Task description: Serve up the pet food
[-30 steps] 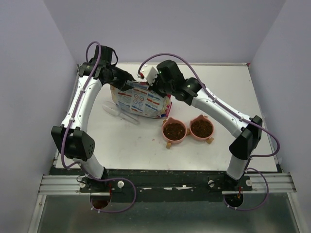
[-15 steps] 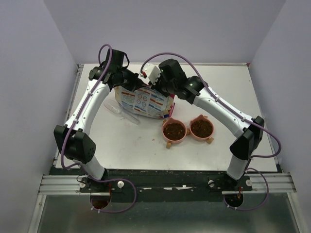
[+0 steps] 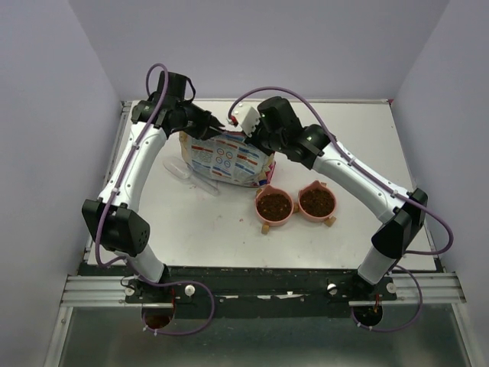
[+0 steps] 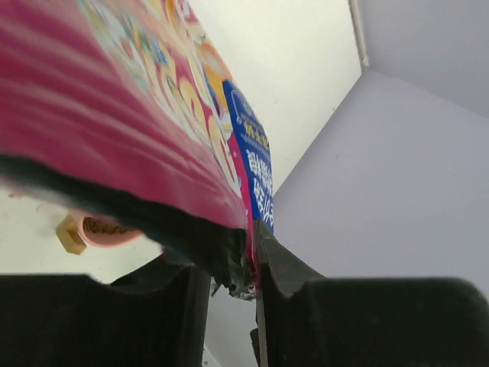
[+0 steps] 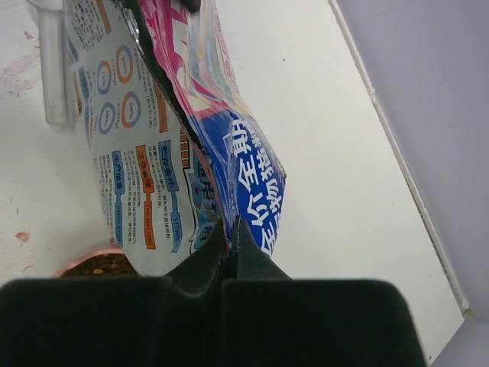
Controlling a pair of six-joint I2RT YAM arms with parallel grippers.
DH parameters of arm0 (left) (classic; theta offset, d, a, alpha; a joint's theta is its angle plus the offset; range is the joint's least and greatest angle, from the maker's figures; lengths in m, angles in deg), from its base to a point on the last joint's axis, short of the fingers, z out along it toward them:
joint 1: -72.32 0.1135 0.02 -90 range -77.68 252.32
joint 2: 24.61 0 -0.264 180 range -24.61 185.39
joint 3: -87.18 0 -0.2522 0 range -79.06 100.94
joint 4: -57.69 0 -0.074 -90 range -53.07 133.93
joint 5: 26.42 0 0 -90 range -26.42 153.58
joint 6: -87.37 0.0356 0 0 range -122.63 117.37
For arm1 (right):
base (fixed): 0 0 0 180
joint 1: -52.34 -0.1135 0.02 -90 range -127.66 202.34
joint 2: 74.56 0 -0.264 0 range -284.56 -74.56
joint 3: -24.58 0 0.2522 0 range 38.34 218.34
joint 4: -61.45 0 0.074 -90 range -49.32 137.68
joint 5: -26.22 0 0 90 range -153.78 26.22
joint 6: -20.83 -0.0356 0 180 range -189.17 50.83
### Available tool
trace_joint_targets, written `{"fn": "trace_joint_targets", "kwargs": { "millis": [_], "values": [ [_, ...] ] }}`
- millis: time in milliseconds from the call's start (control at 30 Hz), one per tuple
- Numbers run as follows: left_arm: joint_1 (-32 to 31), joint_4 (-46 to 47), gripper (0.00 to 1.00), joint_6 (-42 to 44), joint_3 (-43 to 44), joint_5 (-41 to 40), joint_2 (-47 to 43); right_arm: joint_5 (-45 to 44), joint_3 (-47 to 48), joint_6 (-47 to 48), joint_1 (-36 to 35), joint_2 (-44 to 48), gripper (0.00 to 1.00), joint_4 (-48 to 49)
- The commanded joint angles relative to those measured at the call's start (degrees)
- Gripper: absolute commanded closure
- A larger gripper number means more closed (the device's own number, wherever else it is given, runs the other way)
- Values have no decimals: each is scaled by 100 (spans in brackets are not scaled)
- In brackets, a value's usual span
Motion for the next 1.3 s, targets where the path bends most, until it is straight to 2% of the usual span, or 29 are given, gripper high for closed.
{"fn": "trace_joint_targets", "kwargs": {
  "millis": [0,200,267,333,400,467,533,667,833,933,1100,1133,1200,1267],
  "values": [
    [570,-210,63,490,255,-324,-142,-298,-29,80,190,224,100,-368],
    [1159,-122,63,815,193,-341,-107,1,225,-17,182,40,100,-333],
    [1273,-105,65,903,202,-402,-124,19,331,-26,173,-31,100,-368],
    [1318,-96,71,1008,272,-499,-151,-25,384,-26,146,-92,99,-377],
    [1318,-96,83,1096,334,-604,-177,-43,428,9,103,-162,89,-368],
    [1327,-61,96,1106,308,-623,-160,-51,559,18,-2,-294,75,-333],
    [1318,-78,100,1053,273,-552,-125,-60,796,18,-169,-522,65,-141],
    [1318,-175,100,948,290,-552,-116,-410,1559,62,-626,-1347,47,282],
    [1318,-429,100,816,553,-631,-81,-736,2562,27,-838,-2174,42,704],
    [1318,-719,100,754,659,-640,-37,-728,2739,115,-934,-2360,41,844],
    [1309,-992,100,640,642,-561,-63,-1289,2950,475,-1180,-2737,43,1029],
    [1309,-1045,100,640,659,-596,-63,-1456,2924,536,-1198,-2773,48,1090],
    [1318,-1098,100,666,712,-684,-54,-1790,2819,642,-1216,-2782,78,1091],
    [1318,-1212,100,683,861,-798,7,-2089,2600,800,-1216,-2642,100,1021]
  ]
}}
